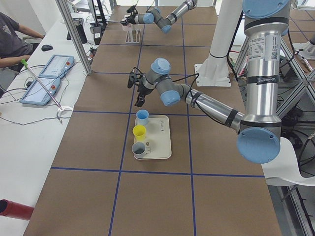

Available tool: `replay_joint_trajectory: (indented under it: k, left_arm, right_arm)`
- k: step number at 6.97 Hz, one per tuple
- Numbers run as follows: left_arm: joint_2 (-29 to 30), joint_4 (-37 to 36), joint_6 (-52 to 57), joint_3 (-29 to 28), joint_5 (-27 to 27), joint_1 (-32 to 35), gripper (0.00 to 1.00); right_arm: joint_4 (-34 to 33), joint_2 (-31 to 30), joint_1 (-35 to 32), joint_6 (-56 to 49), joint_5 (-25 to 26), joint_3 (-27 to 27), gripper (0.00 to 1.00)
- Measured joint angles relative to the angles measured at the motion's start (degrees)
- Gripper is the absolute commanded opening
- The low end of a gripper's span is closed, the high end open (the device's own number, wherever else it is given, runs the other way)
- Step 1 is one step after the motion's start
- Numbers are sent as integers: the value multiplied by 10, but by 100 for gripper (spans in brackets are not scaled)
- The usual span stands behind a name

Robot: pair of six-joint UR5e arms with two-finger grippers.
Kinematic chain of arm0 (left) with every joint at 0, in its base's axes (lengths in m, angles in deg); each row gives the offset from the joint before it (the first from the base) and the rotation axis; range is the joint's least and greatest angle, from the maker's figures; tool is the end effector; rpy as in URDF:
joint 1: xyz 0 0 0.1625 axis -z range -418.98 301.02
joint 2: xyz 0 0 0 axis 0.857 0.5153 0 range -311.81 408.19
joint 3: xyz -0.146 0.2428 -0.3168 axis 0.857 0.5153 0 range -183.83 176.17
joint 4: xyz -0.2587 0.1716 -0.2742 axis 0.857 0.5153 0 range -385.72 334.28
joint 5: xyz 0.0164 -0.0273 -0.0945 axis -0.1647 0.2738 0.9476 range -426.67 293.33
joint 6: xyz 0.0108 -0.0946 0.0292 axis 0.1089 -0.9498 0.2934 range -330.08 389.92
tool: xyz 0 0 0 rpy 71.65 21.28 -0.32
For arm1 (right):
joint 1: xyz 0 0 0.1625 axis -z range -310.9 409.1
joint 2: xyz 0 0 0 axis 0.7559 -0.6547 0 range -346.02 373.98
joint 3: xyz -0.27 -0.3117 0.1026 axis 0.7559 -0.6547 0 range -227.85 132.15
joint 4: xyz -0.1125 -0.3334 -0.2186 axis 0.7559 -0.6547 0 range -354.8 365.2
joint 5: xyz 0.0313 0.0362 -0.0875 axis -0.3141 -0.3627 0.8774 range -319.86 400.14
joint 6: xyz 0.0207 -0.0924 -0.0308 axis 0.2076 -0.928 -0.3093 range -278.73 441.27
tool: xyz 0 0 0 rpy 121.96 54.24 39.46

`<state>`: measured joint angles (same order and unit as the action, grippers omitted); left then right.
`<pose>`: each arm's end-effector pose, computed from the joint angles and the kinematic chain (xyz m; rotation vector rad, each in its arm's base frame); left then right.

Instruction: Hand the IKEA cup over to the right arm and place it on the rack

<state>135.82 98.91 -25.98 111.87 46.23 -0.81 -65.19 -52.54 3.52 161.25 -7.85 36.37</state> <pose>0.1692 -0.4519 0.3960 0.4664 0.9540 -0.1779 -0.3242 -0.6164 0.4313 0.9407 -0.2263 0.8116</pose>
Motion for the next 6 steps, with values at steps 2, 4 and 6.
replay_joint_trajectory:
  k: [2,4,6]
  left_arm:
    - [0,0,0,0,9,7,100]
    - [0,-1,11,-7,30,26,100]
    - [-1,-18,58,-19,49,47,100]
  right_arm:
    - [0,2,-2,-3,-1,15,100]
    - [-2,0,-12,-5,-6,62,100]
    - [-3,-16,-18,-1,-10,124,100]
